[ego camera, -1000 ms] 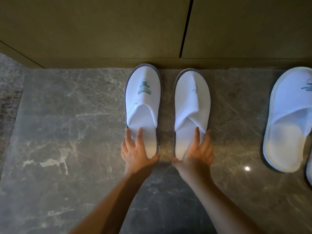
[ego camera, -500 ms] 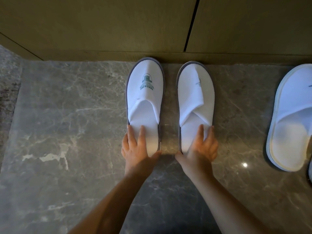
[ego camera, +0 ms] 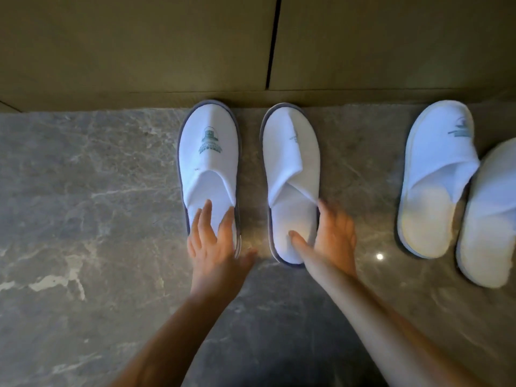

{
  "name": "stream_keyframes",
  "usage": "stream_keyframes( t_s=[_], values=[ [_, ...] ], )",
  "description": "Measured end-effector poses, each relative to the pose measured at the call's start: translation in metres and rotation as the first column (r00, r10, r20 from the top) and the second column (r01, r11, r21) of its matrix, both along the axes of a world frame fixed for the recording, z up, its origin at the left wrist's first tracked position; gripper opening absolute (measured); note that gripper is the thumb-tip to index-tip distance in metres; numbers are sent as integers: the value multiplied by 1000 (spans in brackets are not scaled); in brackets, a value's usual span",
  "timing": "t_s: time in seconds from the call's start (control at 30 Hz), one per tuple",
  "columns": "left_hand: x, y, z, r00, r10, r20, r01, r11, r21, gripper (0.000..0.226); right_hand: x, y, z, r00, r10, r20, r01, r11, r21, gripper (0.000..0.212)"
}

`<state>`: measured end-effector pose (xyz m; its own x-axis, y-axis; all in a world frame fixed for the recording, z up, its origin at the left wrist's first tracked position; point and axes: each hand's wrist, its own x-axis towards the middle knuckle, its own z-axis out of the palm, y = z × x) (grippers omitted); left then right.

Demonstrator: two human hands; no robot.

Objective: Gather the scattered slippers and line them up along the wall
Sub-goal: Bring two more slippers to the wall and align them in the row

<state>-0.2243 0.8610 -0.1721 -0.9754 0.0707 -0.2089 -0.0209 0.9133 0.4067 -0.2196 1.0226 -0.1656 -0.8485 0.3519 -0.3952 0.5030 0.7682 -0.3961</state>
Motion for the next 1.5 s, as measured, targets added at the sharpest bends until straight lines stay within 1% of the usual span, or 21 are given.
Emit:
stream_keyframes(
  t_s=[0.03,0.07,0.1,0.17,0.23,0.27,0.33,0.4,0.5,0.57,0.63,0.77,0.83,0.93,1.0,1.1,1.2,1.3,1.4,1.5],
  values=[
    [-2,9,6,997,-66,-30,67,998,7,77,2,12,8,1000,-30,-10,30,999,12,72],
    [-4,19,11,990,-138,-19,139,990,26,74,4,25,15,998,-61,-17,62,998,28,68],
    [-7,29,15,976,-218,13,217,975,55,72,7,40,21,995,-96,-19,96,994,45,66],
    [-13,51,15,907,-397,139,387,917,91,74,16,71,29,985,-173,-2,172,981,86,64],
    [-18,69,5,813,-520,261,533,846,26,81,25,101,29,972,-232,29,227,965,133,65],
    [-19,77,-1,780,-552,295,579,815,-6,85,29,114,26,965,-259,39,250,955,161,66],
    [-18,87,-10,753,-584,303,625,778,-57,95,34,135,20,941,-334,54,318,927,196,70],
    [-17,90,-17,755,-594,277,638,763,-106,101,34,147,12,915,-399,50,385,905,178,77],
    [-14,89,-22,772,-594,227,632,756,-171,100,31,152,-1,890,-455,23,452,887,92,91],
    [-13,90,-23,787,-585,195,615,770,-170,95,28,152,-8,890,-456,2,455,889,48,99],
    [-12,91,-23,789,-583,192,613,769,-184,92,25,151,-13,892,-453,4,452,891,45,104],
    [-11,91,-22,788,-581,206,615,764,-195,90,22,152,-19,894,-447,18,444,892,85,103],
    [-12,91,-22,787,-581,209,615,767,-185,91,22,153,-18,890,-455,7,454,889,59,100],
    [-13,91,-20,776,-576,257,626,753,-200,98,24,153,-10,899,-436,-34,436,900,8,98],
    [-13,94,-14,780,-559,282,615,768,-179,100,27,153,3,916,-397,-55,398,917,4,97],
    [-14,107,3,798,-552,240,586,804,-100,90,29,163,35,922,-378,-77,382,924,36,97],
    [-19,130,29,790,-583,191,597,802,-18,79,35,186,72,899,-425,-106,433,898,71,99],
    [-24,162,53,767,-612,190,618,785,36,75,50,215,98,861,-496,-111,506,857,99,101],
    [-25,204,64,771,-593,233,593,802,80,76,65,247,105,823,-552,-133,564,822,82,100],
    [-24,256,58,762,-586,275,578,808,119,77,78,279,94,778,-602,-177,621,781,73,99]
  ],
)
